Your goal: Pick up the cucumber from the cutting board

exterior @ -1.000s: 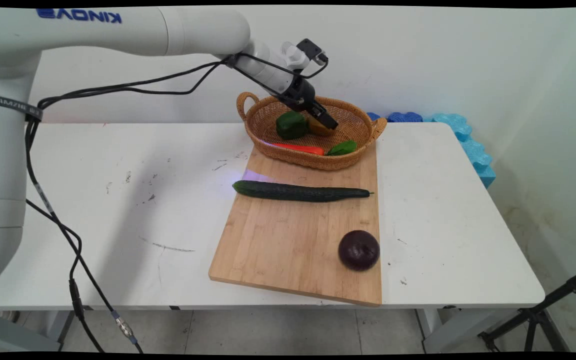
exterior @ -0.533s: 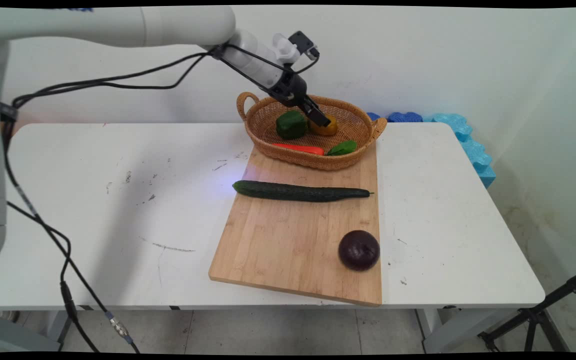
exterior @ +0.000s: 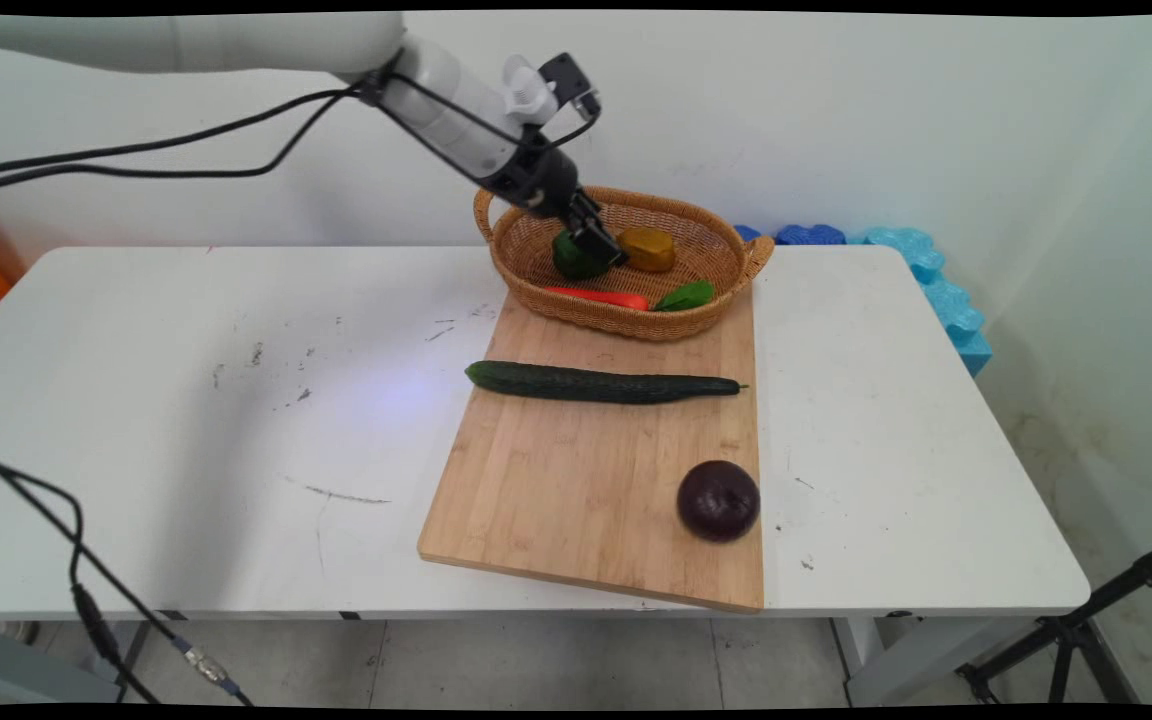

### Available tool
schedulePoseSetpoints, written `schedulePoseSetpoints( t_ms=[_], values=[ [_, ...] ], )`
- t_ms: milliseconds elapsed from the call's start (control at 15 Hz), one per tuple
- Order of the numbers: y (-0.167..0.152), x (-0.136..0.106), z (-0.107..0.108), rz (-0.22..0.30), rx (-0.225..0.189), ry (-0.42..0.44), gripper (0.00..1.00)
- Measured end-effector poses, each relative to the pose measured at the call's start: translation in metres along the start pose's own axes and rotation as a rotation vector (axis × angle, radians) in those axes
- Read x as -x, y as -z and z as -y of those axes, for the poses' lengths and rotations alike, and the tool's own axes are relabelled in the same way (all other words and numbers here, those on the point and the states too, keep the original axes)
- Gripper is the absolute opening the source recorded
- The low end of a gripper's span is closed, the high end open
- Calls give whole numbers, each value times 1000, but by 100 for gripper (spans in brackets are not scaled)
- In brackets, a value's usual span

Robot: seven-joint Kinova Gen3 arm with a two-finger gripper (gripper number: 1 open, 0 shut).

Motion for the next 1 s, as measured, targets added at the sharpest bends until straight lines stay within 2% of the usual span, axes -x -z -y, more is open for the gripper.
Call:
schedulePoseSetpoints(
  t_ms=[467, 1000],
  values=[
    [41, 37, -36, 46, 60, -101, 100],
    [43, 87, -48, 118, 129, -214, 100]
  ],
)
